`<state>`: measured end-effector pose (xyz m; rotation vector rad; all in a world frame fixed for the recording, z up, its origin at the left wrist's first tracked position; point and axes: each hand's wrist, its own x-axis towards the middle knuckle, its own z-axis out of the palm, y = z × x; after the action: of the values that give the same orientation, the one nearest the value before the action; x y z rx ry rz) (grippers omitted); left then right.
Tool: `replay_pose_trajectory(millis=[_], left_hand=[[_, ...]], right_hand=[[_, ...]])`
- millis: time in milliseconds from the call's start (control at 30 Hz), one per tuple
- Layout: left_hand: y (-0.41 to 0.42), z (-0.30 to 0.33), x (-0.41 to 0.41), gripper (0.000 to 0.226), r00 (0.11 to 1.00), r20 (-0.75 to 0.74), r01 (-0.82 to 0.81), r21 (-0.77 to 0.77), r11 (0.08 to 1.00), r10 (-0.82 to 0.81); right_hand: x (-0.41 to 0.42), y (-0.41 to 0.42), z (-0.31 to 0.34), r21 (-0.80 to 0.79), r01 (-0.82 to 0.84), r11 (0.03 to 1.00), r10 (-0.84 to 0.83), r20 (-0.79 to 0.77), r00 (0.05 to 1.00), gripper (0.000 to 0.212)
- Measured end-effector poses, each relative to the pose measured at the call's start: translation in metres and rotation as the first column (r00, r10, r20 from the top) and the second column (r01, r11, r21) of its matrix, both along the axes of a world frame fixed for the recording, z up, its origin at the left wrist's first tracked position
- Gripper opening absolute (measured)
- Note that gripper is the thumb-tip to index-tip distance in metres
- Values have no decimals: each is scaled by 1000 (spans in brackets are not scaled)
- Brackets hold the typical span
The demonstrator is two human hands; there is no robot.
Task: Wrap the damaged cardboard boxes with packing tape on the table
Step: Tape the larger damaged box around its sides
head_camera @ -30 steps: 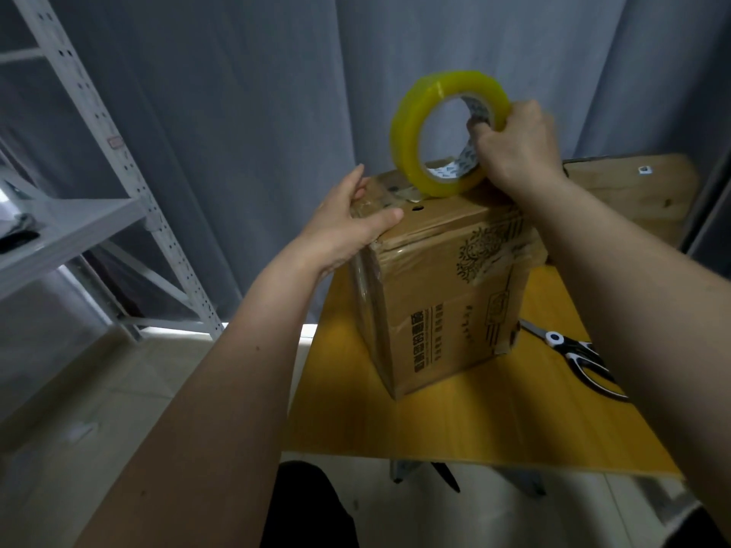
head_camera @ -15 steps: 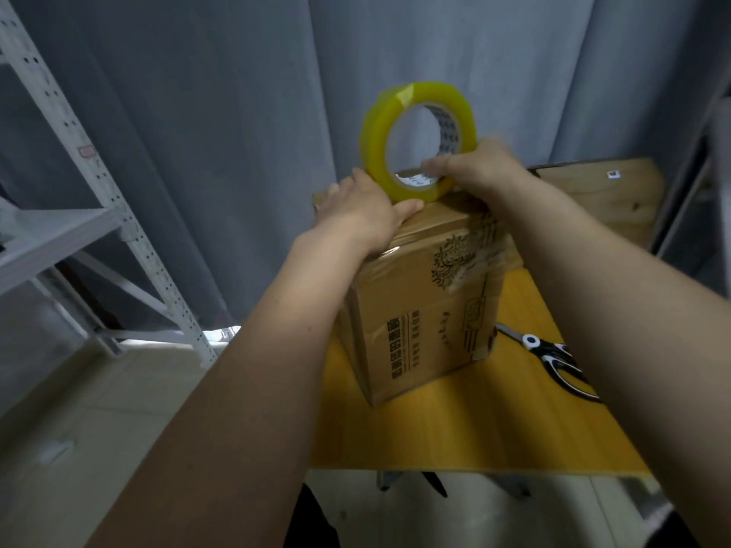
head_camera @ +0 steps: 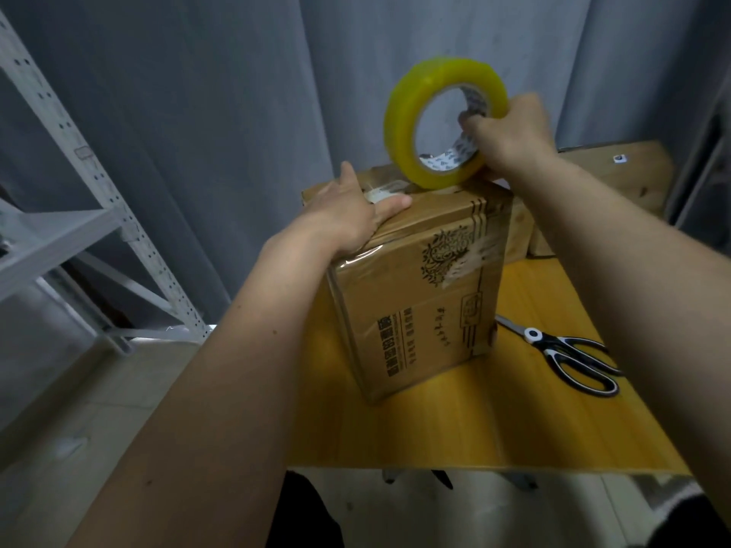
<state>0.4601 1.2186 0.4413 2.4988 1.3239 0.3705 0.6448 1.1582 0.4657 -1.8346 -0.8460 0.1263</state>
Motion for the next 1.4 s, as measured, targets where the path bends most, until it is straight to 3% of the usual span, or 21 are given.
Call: replay_pose_trajectory(millis=[200,367,500,633,733,900,1033,1133,1267,1400], left_hand=[[1,1,1,101,1000,4,10,-5,1000,-10],[3,1,-1,97,1000,-20,15,-16,1000,-16],[2,7,1,97,998,-56,24,-22,999,-26],[2,19,14,102,993,-119,-1,-62,998,-6],[-6,20,37,110,996,-78,-39,-29,999,37],[-5,1,50,107,997,79,9,33,999,-11],[-2,1,49,104,999,41,13,30,999,-14],[-4,2,50,97,1000,1,23,57,998,-23],[-7,6,48,103,1000,-29,9,33,999,-8],[-14,8,46,114,999,-32,-20,-8,1000,20]], right_hand=[[11,-3,-5,119,37,992,-16,-170,985,41],[5,-6,-20,172,-45,984,106,-362,926,35],[4,-7,-26,197,-9,980,63,-271,961,24],[3,-7,-22,165,20,986,-2,-105,994,32],[0,-5,-16,122,5,993,2,-59,998,35],[2,-5,-17,131,-76,989,103,-214,971,26],[-3,-3,-30,262,-183,948,284,-427,859,32],[-3,-1,-29,306,-164,938,275,-366,889,4],[4,-4,-16,287,-152,946,223,-238,945,18],[19,-11,-11,318,-173,932,291,-374,881,12]])
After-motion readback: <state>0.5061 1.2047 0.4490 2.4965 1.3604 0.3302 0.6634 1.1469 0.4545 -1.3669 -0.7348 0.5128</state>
